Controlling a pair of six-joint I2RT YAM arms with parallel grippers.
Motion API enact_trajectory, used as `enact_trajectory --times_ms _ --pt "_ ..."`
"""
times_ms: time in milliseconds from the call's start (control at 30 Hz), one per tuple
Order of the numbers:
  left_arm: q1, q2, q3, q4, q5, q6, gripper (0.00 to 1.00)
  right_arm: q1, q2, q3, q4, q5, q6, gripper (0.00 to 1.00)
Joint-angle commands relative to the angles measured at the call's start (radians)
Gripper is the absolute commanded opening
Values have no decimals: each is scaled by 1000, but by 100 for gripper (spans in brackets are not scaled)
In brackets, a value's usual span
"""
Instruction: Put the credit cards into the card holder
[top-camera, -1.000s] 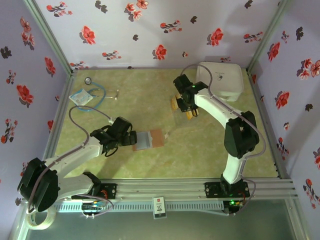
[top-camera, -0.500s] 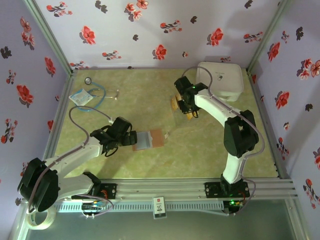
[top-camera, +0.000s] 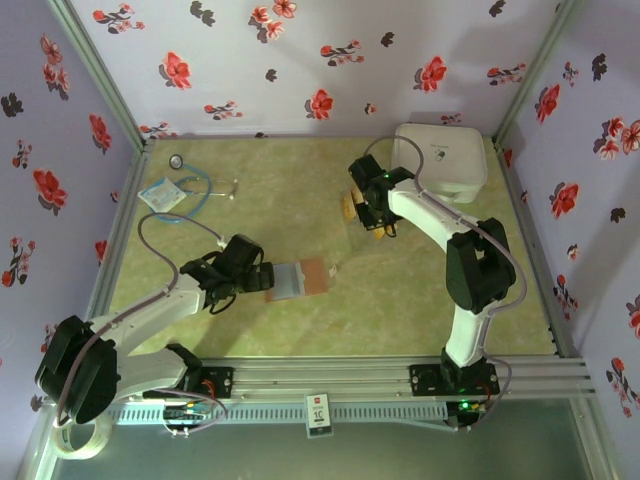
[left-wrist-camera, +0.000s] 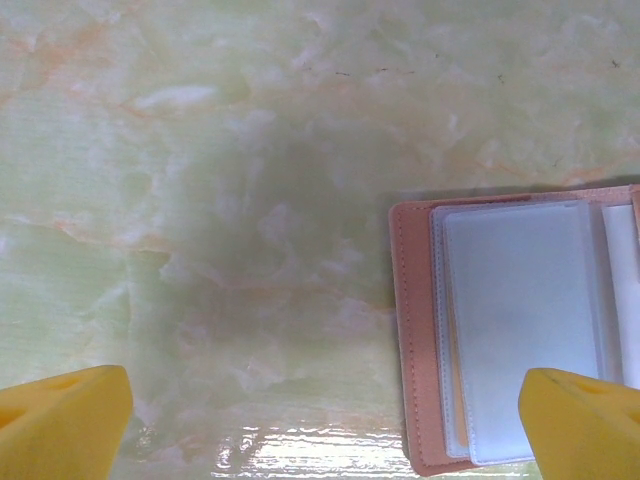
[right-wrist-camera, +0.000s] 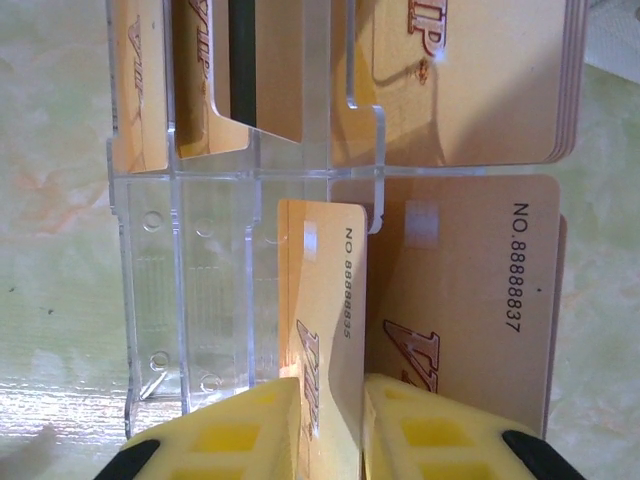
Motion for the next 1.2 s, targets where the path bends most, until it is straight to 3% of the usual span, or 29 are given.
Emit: enact_trajectory --times_ms 0,733,1167 --pt "8 -10 -11 1 0 9 100 -8 11 -10 9 -11 15 19" --pt "9 -2 -13 5 6 7 100 -28 5 7 10 -80 24 0" --pt "11 -21 20 -41 11 37 100 -28 -203 35 -6 -225 70 0"
